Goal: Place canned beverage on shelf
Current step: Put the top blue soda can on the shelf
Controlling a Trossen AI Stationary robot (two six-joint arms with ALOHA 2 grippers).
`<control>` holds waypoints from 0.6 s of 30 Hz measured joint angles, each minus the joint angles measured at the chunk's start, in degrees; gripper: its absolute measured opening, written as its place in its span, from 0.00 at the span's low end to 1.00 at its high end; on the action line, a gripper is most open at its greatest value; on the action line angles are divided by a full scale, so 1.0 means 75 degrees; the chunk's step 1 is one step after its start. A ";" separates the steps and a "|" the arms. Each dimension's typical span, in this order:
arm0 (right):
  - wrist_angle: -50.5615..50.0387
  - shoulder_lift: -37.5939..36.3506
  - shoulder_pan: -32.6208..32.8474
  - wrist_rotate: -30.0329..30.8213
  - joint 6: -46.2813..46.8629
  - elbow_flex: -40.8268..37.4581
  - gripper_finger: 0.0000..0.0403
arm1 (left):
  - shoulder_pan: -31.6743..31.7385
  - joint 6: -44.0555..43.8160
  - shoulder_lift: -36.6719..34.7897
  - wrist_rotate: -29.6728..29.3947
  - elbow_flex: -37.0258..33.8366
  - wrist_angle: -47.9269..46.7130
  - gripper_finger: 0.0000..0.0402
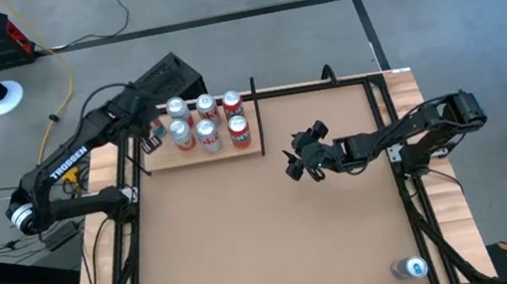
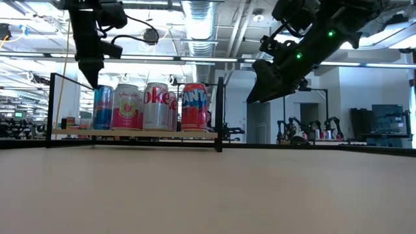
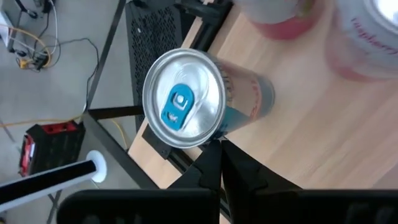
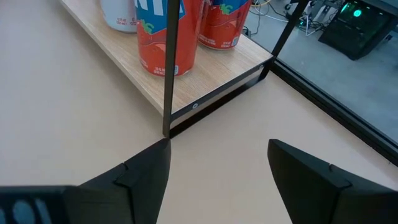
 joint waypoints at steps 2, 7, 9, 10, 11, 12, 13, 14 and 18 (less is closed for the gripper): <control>0.0000 0.0000 0.0000 0.0000 0.0000 0.0000 0.72 | 0.0076 -0.0038 -0.0003 0.0031 -0.0076 0.0054 0.00; -0.0001 0.0000 0.0000 0.0000 0.0000 0.0000 0.72 | 0.0170 0.0074 0.0003 0.0236 -0.0385 0.0189 0.00; 0.0001 0.0000 0.0000 0.0000 0.0000 0.0000 0.72 | 0.0172 0.0119 0.0003 0.0242 -0.0517 0.0365 0.00; -0.0001 0.0000 0.0000 0.0000 0.0000 0.0000 0.72 | 0.0172 0.0165 0.0003 0.0240 -0.0589 0.0443 0.00; -0.0001 0.0000 0.0000 0.0000 0.0000 0.0000 0.72 | 0.0172 0.0216 0.0003 0.0243 -0.0641 0.0512 0.00; -0.0001 0.0000 0.0000 0.0000 0.0000 0.0000 0.72 | 0.0172 0.0261 0.0003 0.0236 -0.0702 0.0583 0.00; -0.0001 0.0000 0.0000 0.0000 0.0000 0.0000 0.72 | 0.0172 0.0317 0.0003 0.0242 -0.0744 0.0624 0.00; -0.0001 0.0000 -0.0003 0.0000 0.0000 0.0000 0.72 | 0.0172 0.0348 0.0003 0.0237 -0.0772 0.0658 0.00; -0.0001 0.0000 -0.0003 0.0000 -0.0003 0.0000 0.72 | 0.0172 0.0356 0.0003 0.0185 -0.0786 0.0781 0.00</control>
